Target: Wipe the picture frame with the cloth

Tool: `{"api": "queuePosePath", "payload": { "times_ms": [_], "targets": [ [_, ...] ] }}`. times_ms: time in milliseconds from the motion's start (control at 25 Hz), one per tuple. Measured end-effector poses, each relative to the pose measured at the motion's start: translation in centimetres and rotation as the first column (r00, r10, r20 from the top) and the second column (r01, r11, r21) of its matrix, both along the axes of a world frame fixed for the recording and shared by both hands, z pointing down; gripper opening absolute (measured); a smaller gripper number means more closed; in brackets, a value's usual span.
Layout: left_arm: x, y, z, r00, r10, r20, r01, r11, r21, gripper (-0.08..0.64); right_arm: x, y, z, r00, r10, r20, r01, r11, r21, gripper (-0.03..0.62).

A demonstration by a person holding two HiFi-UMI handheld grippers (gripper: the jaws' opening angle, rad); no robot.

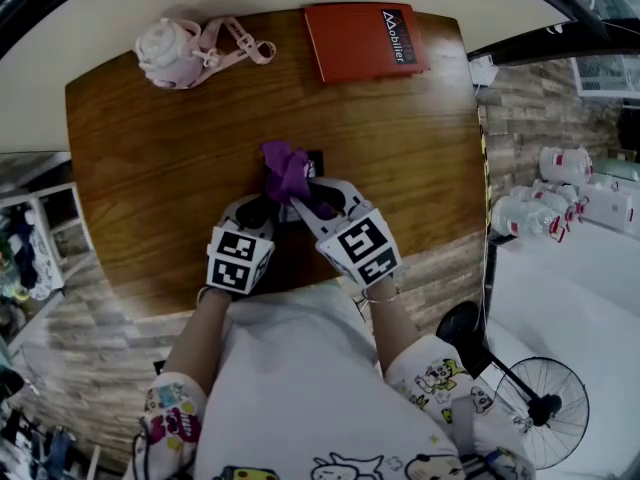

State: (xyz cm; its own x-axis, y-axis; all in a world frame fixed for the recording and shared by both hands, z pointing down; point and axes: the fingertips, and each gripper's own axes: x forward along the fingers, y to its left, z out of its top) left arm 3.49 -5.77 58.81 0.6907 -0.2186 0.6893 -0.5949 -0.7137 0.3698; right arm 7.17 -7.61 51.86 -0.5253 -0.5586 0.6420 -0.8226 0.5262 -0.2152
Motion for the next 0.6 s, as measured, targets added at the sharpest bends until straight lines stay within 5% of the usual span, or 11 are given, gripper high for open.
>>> {"api": "queuePosePath", "payload": {
  "times_ms": [600],
  "targets": [
    [0.0,0.1,0.0,1.0,0.003,0.002,-0.003,1.0,-0.001,0.064,-1.4,0.7,6.4,0.98,-0.079,-0.182,0.05,0.986,-0.159,0.064]
  ]
}}
